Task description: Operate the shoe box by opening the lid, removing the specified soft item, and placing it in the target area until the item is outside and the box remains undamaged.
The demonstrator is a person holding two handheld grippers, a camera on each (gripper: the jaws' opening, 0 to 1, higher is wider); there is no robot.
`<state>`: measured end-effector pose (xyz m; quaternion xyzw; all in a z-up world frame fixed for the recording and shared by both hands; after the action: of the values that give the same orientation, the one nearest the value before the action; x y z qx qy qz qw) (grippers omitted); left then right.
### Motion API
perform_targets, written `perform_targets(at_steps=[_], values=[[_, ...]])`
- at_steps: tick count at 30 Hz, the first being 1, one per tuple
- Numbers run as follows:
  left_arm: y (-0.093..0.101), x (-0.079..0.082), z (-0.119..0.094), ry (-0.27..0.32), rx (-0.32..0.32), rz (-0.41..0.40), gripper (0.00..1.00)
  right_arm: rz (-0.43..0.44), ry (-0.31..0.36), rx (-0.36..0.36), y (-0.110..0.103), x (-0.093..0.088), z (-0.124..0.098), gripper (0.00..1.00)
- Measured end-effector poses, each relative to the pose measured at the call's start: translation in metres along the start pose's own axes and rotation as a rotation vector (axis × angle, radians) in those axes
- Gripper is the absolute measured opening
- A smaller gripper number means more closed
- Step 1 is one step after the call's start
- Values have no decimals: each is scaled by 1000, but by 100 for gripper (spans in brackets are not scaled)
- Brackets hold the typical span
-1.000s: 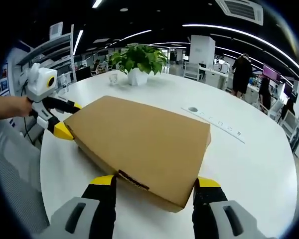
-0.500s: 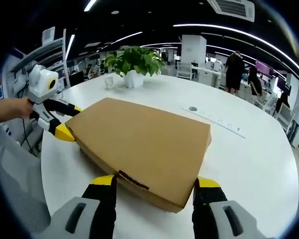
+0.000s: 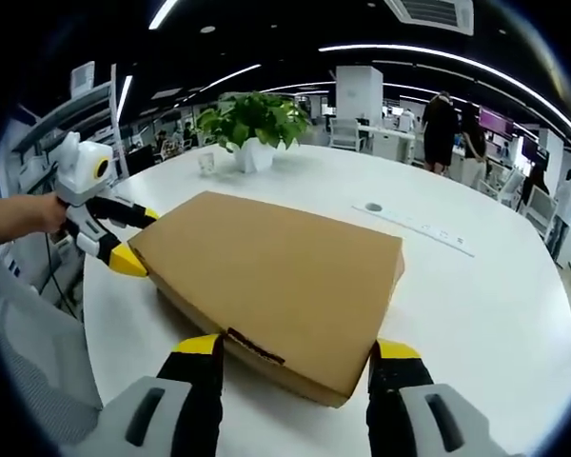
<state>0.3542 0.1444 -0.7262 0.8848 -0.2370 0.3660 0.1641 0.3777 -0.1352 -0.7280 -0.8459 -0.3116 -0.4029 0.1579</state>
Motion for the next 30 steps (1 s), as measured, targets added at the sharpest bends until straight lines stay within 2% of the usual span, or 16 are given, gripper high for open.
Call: perform_targets(at_steps=[14,20,30], values=[[-18,-9,-14,-15,-31,22,66,-14,-13,-4,-26,1,1,55],[-27,-13,-20,-19,-46,35,66,-21,-22,0,-35,1,1,51],[-42,-21,-32,-35,-67,56,66,-49,-34,31,-56,1,0,48]])
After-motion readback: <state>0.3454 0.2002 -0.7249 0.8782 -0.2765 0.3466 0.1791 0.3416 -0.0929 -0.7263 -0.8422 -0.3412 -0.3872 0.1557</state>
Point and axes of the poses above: the point that each gripper's makers call its tool centre point, and the gripper's own axes: z roughly forward along the fingers, y roughly to its right, x roughly out of its top, the point moved 8 cm from there along -z, roughly backward along the fingers, and after that the axes turned 2 degrees about -z, right-handed, at the moved point
